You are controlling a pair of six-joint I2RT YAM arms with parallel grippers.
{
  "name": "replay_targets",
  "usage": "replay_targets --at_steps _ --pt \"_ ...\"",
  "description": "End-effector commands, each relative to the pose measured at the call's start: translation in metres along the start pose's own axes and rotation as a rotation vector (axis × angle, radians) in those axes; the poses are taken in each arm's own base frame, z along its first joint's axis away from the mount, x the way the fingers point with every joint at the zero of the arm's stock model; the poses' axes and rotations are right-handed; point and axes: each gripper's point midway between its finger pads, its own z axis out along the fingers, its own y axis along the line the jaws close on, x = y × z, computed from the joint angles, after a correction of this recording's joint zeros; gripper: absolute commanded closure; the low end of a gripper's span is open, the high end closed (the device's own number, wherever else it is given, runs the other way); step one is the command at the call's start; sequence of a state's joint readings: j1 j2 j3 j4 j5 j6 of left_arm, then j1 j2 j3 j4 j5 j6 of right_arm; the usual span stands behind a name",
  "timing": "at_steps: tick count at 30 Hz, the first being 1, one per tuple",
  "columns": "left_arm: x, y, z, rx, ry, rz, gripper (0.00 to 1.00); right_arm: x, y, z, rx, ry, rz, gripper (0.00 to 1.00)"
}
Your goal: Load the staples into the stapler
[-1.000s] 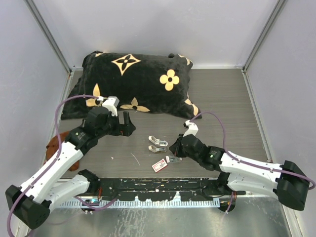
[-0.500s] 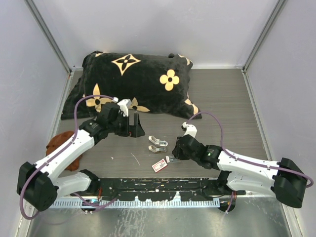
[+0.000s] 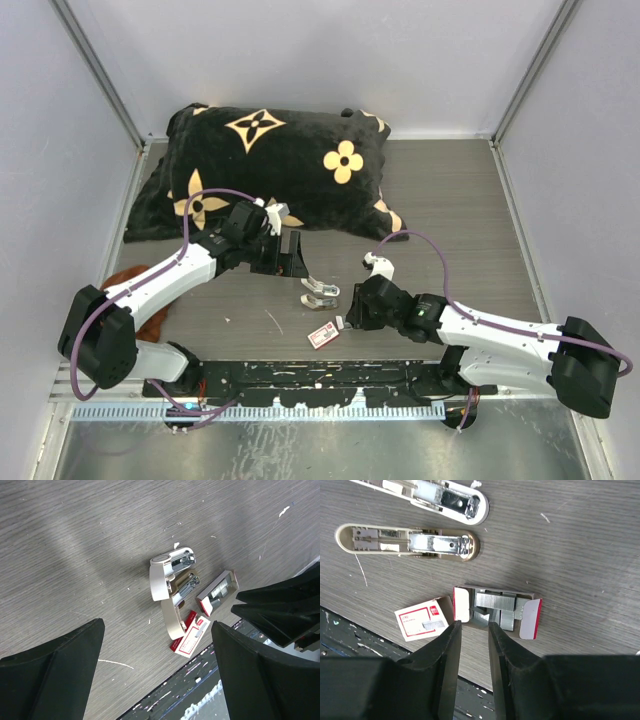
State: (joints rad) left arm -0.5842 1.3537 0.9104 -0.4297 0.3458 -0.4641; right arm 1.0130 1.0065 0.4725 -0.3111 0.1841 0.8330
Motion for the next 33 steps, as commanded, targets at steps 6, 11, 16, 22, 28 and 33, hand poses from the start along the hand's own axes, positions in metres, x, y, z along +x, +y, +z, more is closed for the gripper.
replay_targets --at_steps 6,11,16,22,28,33 --pt "-0.021 -0.016 -0.014 0.044 -0.087 0.046 0.09 0.01 0.009 0.009 -0.006 0.039 -0.028 0.68" --pt "-0.02 -0.016 -0.013 0.045 -0.082 0.045 0.09 0.012 0.01 0.014 0.001 0.043 -0.025 0.7" --pt "-0.022 -0.017 -0.015 0.045 -0.09 0.049 0.09 0.016 0.012 0.017 -0.003 0.059 -0.022 0.71" --pt "-0.022 -0.018 -0.015 0.047 -0.092 0.052 0.09 0.018 0.011 0.021 0.001 0.065 -0.015 0.72" --pt "-0.023 -0.018 -0.017 0.048 -0.098 0.054 0.09 0.02 0.006 0.024 0.022 0.061 0.0 0.74" --pt "-0.024 -0.018 -0.018 0.045 -0.104 0.058 0.09 0.02 0.002 0.024 0.028 0.044 0.011 0.78"
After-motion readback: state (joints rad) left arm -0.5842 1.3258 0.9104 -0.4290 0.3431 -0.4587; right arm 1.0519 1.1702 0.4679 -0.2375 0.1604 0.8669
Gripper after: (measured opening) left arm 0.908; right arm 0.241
